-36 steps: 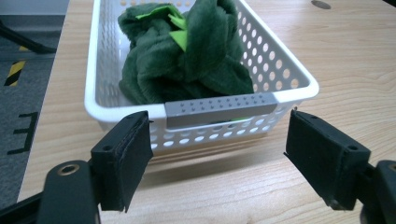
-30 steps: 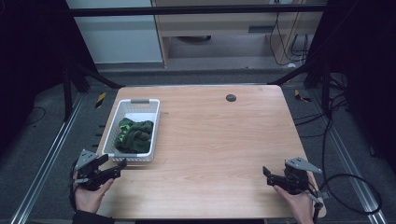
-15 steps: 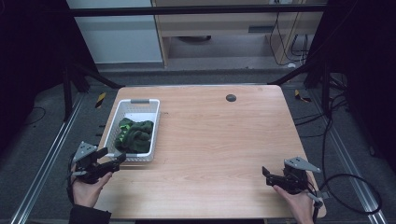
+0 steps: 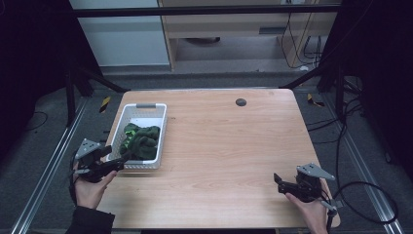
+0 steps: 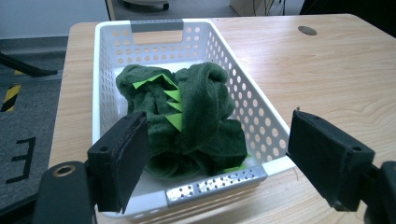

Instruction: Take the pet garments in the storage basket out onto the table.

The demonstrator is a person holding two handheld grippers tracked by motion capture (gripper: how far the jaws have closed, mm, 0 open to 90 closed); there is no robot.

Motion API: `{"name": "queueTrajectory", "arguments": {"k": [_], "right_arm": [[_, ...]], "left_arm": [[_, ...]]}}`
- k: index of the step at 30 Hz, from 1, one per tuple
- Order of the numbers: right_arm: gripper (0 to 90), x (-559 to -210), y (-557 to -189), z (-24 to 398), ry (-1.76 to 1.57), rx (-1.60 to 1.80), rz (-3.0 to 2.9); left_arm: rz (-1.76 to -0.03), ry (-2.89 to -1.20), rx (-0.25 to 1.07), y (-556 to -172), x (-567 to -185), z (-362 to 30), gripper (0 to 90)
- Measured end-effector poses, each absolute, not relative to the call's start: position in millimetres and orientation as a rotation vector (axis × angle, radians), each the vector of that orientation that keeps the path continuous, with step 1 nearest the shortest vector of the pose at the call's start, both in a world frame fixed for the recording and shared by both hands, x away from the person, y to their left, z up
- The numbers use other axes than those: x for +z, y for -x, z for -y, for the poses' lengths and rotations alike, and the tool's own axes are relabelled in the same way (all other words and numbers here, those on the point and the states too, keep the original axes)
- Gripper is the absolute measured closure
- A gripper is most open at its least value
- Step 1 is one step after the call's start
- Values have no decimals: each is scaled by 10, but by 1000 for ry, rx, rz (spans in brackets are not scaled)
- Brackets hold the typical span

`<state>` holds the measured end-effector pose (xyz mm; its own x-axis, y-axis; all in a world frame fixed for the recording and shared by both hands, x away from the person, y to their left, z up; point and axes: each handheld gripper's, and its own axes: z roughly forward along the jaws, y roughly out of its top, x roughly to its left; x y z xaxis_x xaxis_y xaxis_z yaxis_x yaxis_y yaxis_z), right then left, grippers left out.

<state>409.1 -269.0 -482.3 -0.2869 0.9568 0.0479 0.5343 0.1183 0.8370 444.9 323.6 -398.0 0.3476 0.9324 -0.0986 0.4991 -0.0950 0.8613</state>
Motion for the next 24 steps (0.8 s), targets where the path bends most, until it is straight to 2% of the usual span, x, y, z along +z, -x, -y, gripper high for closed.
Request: {"name": "queueTrajectory", "arguments": {"k": [24], "right_arm": [[79,-4834,-4109,2682,-1435,1072,-1903]], "left_arm": [[-1296,-1872,620,-4789,-3789,-3173,196]]}}
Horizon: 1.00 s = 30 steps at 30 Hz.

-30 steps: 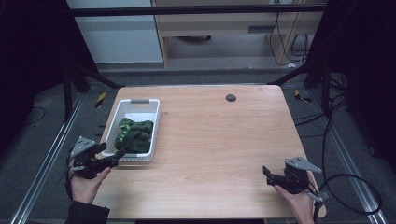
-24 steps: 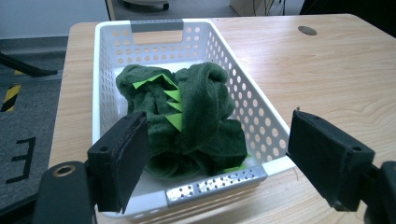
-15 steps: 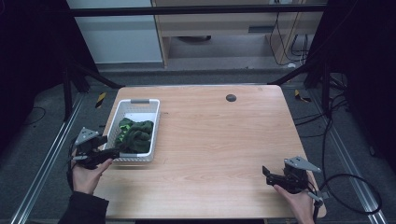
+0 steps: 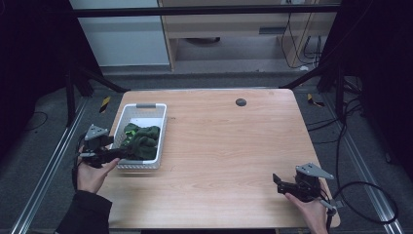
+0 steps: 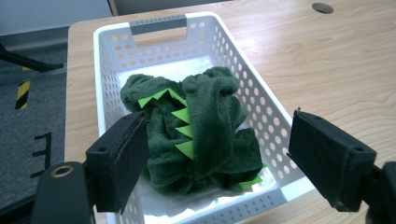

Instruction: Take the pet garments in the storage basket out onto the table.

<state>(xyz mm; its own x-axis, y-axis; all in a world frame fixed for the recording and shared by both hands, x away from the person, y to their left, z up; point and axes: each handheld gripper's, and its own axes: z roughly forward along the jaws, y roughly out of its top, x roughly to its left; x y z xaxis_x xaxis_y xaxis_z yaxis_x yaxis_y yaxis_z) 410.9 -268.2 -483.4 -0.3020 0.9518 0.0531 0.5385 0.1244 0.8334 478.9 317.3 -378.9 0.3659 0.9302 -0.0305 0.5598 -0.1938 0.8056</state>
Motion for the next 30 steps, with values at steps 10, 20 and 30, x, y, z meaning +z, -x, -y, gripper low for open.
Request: {"name": "queueTrajectory", "arguments": {"k": [10,20,30], "right_arm": [[80,-4835,-4111,2674,-1448,1081,-1914],[80,-4847,-4120,2676,-1437,1072,-1927],[80,-4848,-4125,2677,-1435,1071,-1932]], "left_arm": [[-1304,-1945,608,-4927,-3781,-3145,192],[-1320,-1996,586,-5076,-3761,-3139,194],[-1325,-2064,556,-5204,-3729,-3107,192]]}}
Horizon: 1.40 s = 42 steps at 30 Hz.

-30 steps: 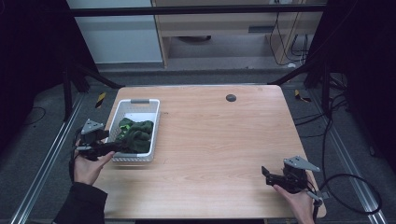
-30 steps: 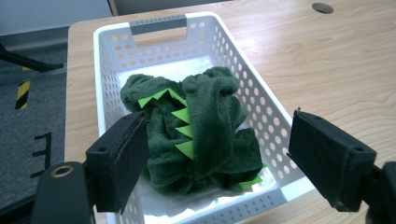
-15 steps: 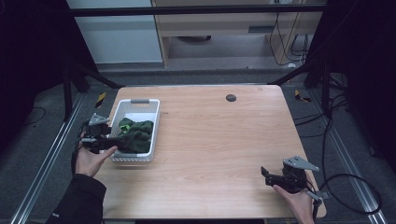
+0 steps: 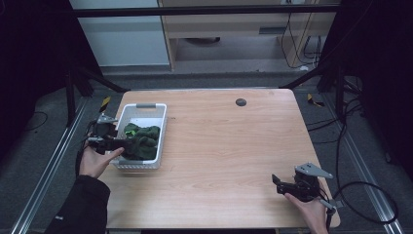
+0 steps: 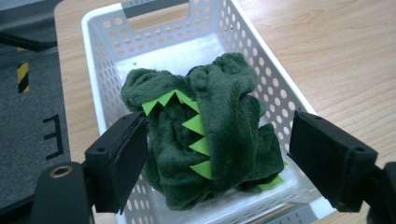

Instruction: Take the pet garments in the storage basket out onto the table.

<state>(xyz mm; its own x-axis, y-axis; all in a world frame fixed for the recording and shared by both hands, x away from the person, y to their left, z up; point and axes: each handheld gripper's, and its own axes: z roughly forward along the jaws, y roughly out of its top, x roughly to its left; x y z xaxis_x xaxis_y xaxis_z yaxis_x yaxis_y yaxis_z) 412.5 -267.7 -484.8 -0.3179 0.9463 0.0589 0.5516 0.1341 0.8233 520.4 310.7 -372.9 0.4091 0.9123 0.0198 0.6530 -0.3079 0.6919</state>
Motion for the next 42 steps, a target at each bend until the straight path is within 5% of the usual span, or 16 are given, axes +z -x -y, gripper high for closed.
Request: {"name": "queueTrajectory", "arguments": {"k": [29,42], "right_arm": [[78,-4851,-4134,2664,-1445,1075,-1955],[77,-4856,-4135,2658,-1448,1072,-1960]], "left_arm": [[-1328,-2219,489,-5457,-3805,-2922,224],[-1341,-2316,444,-5552,-3899,-2850,317]]}}
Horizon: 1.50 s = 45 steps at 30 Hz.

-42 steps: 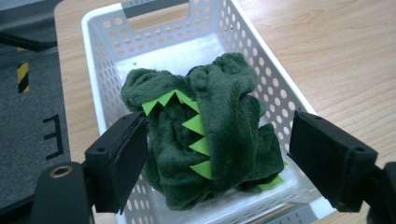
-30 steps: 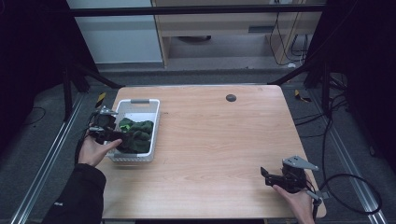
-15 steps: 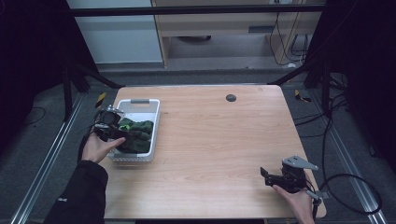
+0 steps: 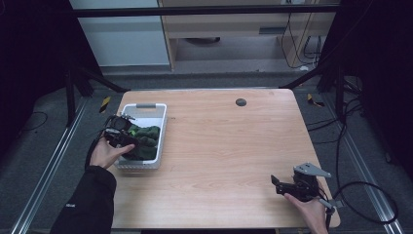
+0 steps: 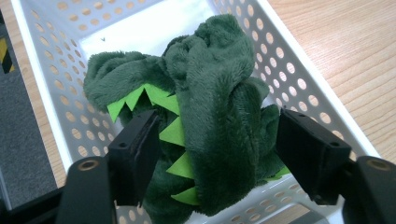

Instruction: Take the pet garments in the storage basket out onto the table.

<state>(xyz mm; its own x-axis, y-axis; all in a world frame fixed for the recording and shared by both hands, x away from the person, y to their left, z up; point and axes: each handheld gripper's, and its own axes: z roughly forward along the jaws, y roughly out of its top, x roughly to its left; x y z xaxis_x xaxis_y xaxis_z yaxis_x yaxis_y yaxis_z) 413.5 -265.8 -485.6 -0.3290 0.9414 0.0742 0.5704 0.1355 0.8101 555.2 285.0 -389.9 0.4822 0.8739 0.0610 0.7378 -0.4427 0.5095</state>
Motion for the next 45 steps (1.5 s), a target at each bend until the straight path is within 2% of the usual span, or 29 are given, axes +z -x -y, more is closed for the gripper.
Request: {"name": "queueTrajectory", "arguments": {"k": [11,21,29,45], "right_arm": [[75,-4864,-4145,2655,-1433,1063,-1970],[72,-4867,-4149,2653,-1437,1061,-1978],[71,-4867,-4151,2649,-1439,1060,-1982],[69,-4866,-4149,2645,-1451,1061,-1987]], "left_arm": [[-1375,-2340,412,-5610,-3949,-2880,427],[-1391,-2370,358,-5654,-4000,-2881,648],[-1373,-2370,365,-5634,-3921,-2886,814],[-1316,-2367,407,-5504,-3595,-2880,842]]}}
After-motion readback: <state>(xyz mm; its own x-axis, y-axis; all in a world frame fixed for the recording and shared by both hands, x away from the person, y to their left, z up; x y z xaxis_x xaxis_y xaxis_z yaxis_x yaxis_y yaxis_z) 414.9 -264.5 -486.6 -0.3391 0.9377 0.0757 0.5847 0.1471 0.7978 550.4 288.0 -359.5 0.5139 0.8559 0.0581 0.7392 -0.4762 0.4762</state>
